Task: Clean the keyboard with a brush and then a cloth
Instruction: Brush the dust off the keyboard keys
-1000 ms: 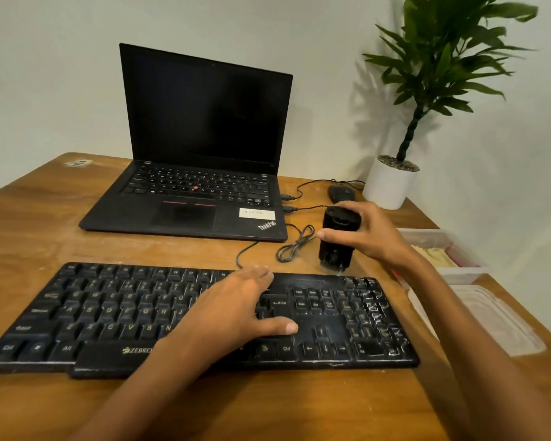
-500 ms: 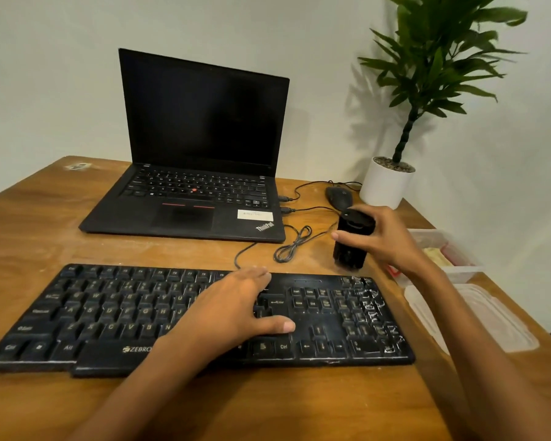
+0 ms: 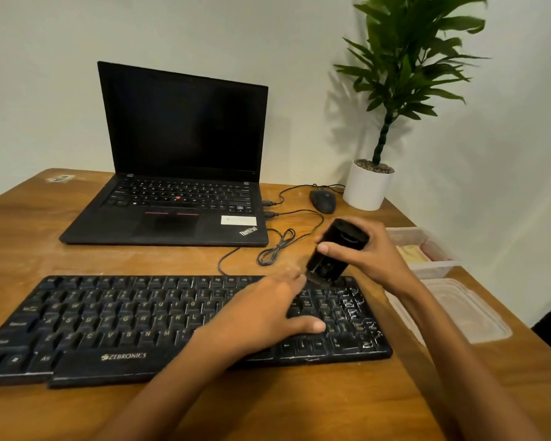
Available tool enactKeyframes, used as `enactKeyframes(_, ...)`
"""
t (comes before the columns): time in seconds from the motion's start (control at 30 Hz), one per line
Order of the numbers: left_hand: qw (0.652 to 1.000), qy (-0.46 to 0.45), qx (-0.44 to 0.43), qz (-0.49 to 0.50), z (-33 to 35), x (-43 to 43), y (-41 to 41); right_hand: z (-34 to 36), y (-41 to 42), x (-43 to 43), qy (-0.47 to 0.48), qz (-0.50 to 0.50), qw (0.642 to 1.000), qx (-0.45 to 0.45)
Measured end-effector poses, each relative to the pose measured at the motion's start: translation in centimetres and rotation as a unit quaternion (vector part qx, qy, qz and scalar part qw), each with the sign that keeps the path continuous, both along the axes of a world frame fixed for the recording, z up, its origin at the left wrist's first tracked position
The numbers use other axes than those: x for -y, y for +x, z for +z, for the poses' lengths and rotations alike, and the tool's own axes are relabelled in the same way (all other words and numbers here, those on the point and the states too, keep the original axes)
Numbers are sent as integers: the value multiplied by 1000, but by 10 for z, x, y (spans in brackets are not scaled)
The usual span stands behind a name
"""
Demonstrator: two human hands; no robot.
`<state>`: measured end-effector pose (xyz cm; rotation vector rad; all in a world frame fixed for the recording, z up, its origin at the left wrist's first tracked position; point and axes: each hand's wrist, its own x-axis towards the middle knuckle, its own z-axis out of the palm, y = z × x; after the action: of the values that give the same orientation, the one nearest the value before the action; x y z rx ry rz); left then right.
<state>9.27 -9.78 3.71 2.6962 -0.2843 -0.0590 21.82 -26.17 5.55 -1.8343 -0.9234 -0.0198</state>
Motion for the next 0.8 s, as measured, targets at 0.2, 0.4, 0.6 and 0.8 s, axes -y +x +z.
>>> enactKeyframes(0.2, 999, 31, -31, 18, -15, -7, 9, 9, 18, 45, -93, -41, 995, -20)
enactKeyframes(0.4, 999, 32, -28, 19, -15, -5, 7, 13, 11, 17, -43, 12, 999, 9)
enactKeyframes(0.6, 999, 29, -26, 16, -18, -6, 9, 3, 12, 29, -59, 14, 998, -12)
enactKeyframes(0.8, 999, 29, -26, 18, -18, -6, 9, 16, 14, 31, -62, -21, 997, 27)
